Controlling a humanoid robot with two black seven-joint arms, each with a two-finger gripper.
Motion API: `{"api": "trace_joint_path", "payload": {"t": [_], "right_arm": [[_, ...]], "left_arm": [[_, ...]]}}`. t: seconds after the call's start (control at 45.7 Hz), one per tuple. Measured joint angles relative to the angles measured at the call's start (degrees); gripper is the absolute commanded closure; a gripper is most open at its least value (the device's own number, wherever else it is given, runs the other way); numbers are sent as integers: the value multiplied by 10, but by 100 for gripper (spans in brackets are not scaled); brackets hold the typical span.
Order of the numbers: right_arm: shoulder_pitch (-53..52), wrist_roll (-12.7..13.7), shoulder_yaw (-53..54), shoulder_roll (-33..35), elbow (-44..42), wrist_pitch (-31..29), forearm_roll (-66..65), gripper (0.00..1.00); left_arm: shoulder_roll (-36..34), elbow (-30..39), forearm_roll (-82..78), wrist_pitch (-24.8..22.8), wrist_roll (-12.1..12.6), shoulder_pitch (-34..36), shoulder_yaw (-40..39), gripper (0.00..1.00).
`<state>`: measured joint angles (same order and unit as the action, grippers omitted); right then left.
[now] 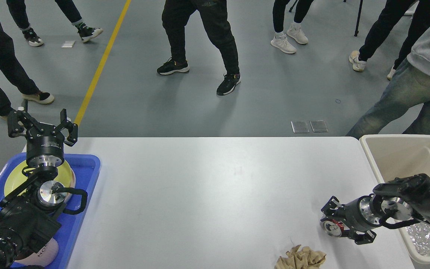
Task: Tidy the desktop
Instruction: 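Lift the red can and drop it into the white bin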
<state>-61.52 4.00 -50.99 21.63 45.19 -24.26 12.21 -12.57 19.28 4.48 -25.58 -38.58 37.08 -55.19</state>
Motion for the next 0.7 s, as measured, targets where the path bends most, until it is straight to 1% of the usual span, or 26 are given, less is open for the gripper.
{"api": "trace_joint_path", "payload": {"t": [0.153, 0.263, 0.438, 0.526, 0.701], "right_arm": [[-28, 1, -8, 7, 12, 0, -4, 100], [-73, 1, -15, 32, 42, -2, -4, 100], [-209, 1, -45, 83, 123, -9, -4, 100], [-323, 2, -61, 123, 172, -37, -4, 100], [-513, 2, -80, 161, 201, -130, -4, 100]], "left_arm": [[0, 0, 0, 0, 0, 0, 0, 4], [0, 0, 0, 0, 0, 0, 0, 4], [0, 0, 0, 0, 0, 0, 0, 4], [0, 0, 0, 0, 0, 0, 0, 4], [0, 0, 0, 0, 0, 0, 0, 4]]}}
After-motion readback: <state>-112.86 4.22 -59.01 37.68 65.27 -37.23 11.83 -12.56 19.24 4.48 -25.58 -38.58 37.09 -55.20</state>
